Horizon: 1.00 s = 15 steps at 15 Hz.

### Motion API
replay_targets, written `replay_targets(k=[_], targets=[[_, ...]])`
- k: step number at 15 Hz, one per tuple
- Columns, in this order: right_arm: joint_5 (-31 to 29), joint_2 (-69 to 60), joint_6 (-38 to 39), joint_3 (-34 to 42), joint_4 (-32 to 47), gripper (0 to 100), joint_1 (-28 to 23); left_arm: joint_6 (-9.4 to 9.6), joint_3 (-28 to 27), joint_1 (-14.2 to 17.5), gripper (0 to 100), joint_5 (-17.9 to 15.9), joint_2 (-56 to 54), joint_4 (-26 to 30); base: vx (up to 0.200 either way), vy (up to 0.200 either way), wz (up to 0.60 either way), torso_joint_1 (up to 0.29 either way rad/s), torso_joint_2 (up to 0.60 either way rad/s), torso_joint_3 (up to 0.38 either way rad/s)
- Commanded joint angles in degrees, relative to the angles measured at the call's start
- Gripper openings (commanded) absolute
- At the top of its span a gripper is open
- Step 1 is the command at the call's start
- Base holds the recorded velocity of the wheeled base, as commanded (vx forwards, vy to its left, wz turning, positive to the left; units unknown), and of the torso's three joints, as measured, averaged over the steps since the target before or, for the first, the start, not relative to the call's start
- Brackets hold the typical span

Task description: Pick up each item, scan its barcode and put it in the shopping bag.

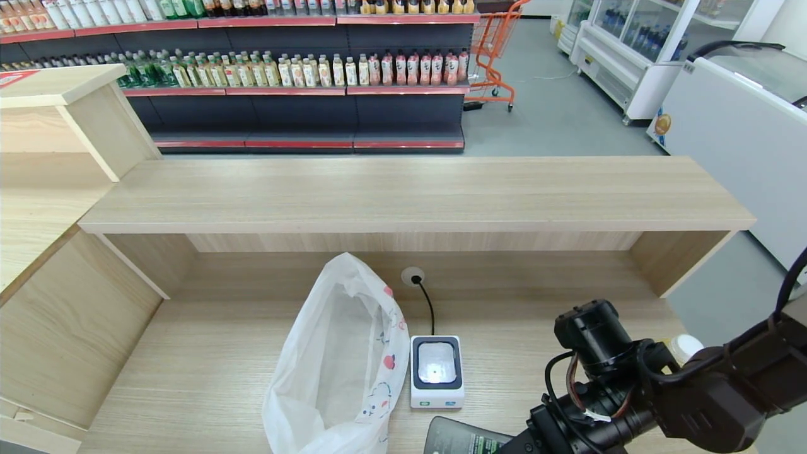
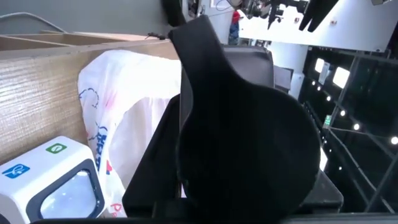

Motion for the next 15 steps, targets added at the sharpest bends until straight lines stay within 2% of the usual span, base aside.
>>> replay_targets(k=[1, 7, 15], targets=[[0.02, 0.7, -0.01, -0.31, 0.12, 0, 0.16, -0.01, 0.0, 0.01, 100, 0.01, -0.02, -0.01, 0.0, 0.0, 0.0, 0.0, 0.0, 0.0], [0.11, 1.67, 2.36, -3.91, -0.14, 0, 1.3, -0.01, 0.0, 0.01, 100, 0.01, -0.02, -0.01, 0.0, 0.0, 0.0, 0.0, 0.0, 0.0], [0.11, 1.32, 2.36, -3.73, -0.23, 0, 2.71, -0.01, 0.0, 0.01, 100, 0.01, -0.02, -0.01, 0.0, 0.0, 0.0, 0.0, 0.0, 0.0]])
